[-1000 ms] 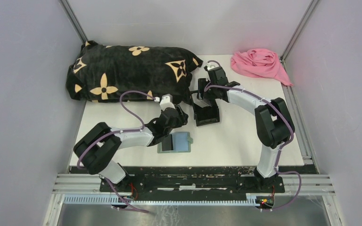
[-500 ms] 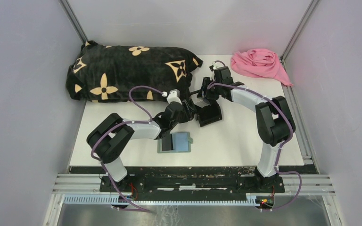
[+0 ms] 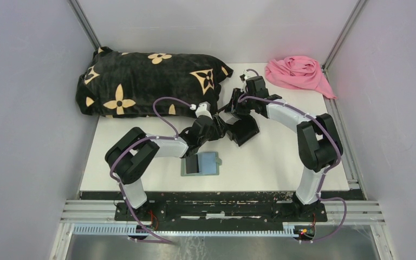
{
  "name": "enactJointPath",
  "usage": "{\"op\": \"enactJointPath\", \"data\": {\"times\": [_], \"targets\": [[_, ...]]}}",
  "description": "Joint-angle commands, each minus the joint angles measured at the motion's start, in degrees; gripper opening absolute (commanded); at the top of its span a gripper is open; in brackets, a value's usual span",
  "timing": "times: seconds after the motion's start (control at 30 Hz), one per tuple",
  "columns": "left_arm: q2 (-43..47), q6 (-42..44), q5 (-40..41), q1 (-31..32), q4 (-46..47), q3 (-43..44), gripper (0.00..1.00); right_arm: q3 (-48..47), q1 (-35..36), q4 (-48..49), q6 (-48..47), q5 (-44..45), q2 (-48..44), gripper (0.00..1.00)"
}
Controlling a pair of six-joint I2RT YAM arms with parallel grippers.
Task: Put the credit cards into the card holder
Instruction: Pick up the credit card from the storage box.
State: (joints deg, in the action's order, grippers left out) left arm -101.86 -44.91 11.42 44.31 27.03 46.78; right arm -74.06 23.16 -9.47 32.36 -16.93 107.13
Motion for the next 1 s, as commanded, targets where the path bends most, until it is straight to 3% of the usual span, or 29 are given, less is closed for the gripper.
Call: {"op": "enactJointPath", "data": {"times": [0.0,0.23,0.5,0.97], "targets": [[-0.6,3.1,0.0,-0.7,2.0,3.0,0.5,0.3,1.0,-0.3,-0.2,-0.8,-4.5,0.43],[-1.1,3.3,0.0,-1.6,0.9,4.0,0.51,0.3,1.3,-3.1,-2.5,1.1,-4.6,0.4],[-1.0,3.2,0.4,-1.8,1.1,2.4,0.51,-0.8,1.3,-5.2,-9.2,5.9,-6.5,0.59],[-3.6,2.9,1.4,-3.9,-1.9,5.2,0.51,-3.3,1.3,-8.1,-13.4,7.7,-7.9,0.62]]}}
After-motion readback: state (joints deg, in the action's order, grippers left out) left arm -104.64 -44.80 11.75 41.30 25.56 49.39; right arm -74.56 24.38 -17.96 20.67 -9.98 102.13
